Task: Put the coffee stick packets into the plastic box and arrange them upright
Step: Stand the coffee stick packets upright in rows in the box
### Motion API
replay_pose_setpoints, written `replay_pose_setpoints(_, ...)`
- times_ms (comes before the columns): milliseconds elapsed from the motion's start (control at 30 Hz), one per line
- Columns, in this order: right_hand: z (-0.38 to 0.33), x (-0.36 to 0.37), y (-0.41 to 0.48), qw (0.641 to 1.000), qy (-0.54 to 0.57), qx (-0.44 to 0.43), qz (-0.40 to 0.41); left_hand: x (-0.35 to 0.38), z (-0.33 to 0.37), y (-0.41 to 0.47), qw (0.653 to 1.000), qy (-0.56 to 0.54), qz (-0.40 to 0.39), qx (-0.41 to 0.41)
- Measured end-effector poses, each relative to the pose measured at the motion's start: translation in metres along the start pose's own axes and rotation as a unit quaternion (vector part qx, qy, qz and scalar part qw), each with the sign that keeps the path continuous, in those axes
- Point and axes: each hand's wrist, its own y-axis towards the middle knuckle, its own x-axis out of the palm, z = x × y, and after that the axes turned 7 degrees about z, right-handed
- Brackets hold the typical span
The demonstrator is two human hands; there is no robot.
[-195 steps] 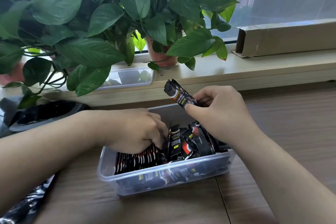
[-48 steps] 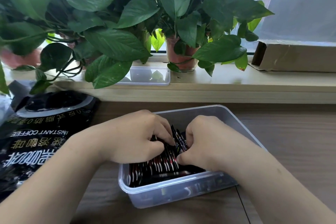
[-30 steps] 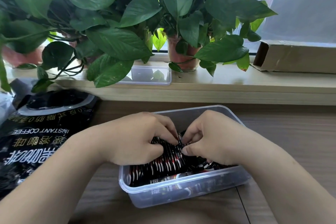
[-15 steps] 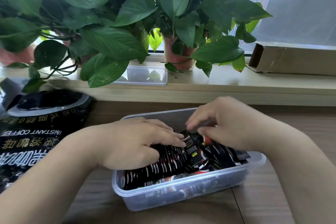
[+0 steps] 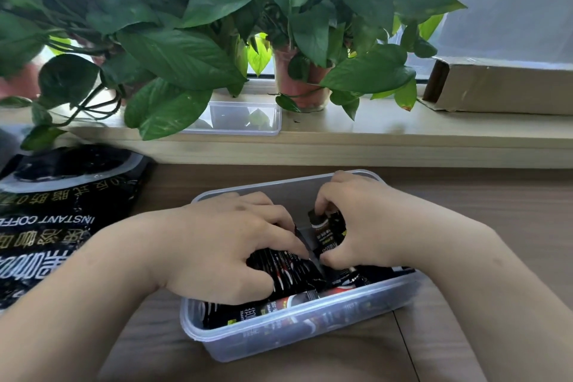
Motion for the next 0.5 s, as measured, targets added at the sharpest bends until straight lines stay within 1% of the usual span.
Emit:
replay_pose_setpoints(67,-0.0023,0.0018,-0.0001,1.0,0.0,0.004,-0.004,-0.0011,0.0005,-0.0001,1.0,-0.009,0.002,-0.003)
replay_pose_setpoints(200,-0.0042,0.0043,-0.0019,0.998,0.032,-0.053,-0.029,-0.0053,0.0038,-0.0016,1.0,-0.024,-0.003,0.004)
replay_pose_setpoints(333,-0.0004,0.0052,-0.0034,0.995,0.036,-0.071,-0.065,-0.0071,0.0049,-0.0023,1.0,-0.026,-0.012,0.003)
replay_pose_setpoints(500,-0.0032,0.0091,-0.0037,0.996,0.025,-0.066,-0.049,-0.0065,0.0037,-0.0032,1.0,-0.025,-0.013,0.004)
